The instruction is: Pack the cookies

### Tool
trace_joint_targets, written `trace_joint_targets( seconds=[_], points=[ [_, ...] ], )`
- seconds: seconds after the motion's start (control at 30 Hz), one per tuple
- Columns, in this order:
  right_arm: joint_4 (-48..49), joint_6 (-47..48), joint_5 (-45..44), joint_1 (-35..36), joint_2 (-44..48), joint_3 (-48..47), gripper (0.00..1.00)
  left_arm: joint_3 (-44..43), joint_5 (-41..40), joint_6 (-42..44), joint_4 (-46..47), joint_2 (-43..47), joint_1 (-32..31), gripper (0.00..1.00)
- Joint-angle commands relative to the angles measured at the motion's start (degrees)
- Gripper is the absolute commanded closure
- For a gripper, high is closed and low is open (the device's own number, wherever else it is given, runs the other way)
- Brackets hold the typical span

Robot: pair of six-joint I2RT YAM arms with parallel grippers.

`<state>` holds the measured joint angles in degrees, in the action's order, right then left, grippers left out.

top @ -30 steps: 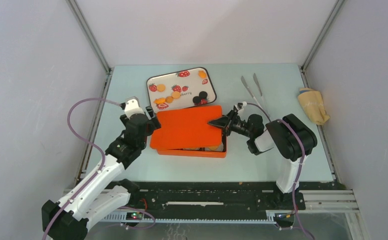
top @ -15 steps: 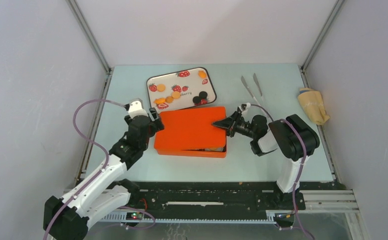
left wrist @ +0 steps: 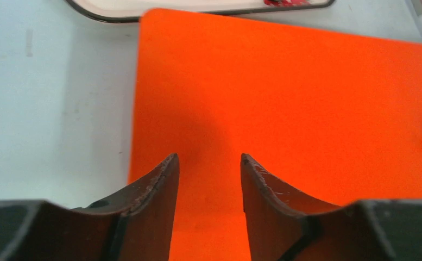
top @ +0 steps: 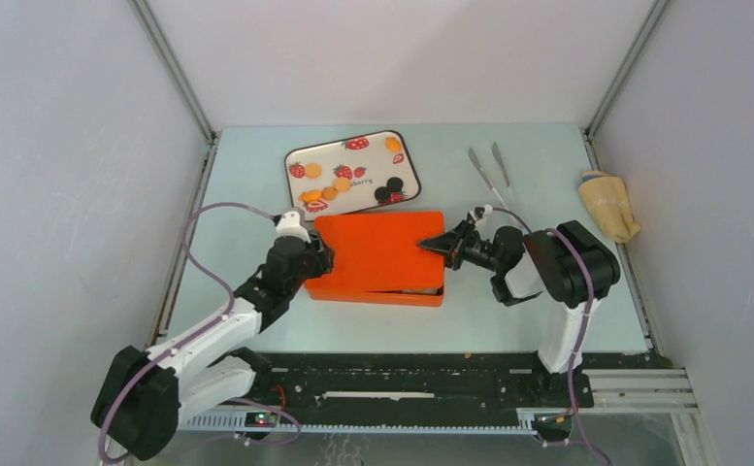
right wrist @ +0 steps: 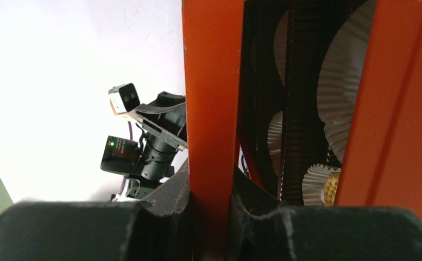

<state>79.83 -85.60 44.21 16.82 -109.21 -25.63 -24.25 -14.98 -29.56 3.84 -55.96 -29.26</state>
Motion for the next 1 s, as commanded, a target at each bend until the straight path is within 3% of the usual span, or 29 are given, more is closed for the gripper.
trace_joint_targets(
  seconds=[0.0, 0.2, 0.4, 0.5, 0.67, 0.8, 0.87, 0.9, 0.97],
  points=[
    [2.2, 1.6, -0.3, -1.2, -0.4, 0.2, 1.00, 1.6, 8.2, -2.0, 9.0, -3.6, -0.4, 0.55],
    [0.6, 2.3, -0.3, -1.3, 0.2, 0.3, 1.00, 0.7, 11.7, -3.2, 11.4, -10.5, -0.9, 0.74],
    [-1.5, 2.8, -0.6, -1.2, 1.1, 0.3, 1.00, 0.2, 14.4, -4.9, 12.7, -16.8, -1.0, 0.78],
    [-4.7, 4.4, -0.9, -1.0, 2.7, 0.3, 0.94, -0.3, 17.3, -5.6, 14.2, -20.0, -1.3, 0.80],
    [-16.1, 10.1, -2.2, -0.8, 8.9, 0.3, 0.62, -1.0, 19.5, -6.5, 17.1, -24.1, -1.6, 0.81],
    [-26.4, 15.0, -4.3, -1.1, 15.9, 0.3, 0.30, -1.2, 21.4, -7.3, 19.1, -27.1, -1.8, 0.82],
    [-32.1, 17.7, -5.5, -1.3, 20.4, 0.0, 0.27, -1.4, 22.4, -7.8, 20.0, -28.6, -1.8, 0.83],
    [-35.9, 19.3, -6.2, -1.3, 22.4, -0.5, 0.18, -1.4, 22.7, -7.8, 20.4, -29.1, -1.8, 0.83],
    [-43.9, 22.6, -8.4, -1.3, 26.8, -1.6, 0.12, -1.7, 23.2, -8.0, 20.8, -30.0, -1.8, 0.83]
  ],
)
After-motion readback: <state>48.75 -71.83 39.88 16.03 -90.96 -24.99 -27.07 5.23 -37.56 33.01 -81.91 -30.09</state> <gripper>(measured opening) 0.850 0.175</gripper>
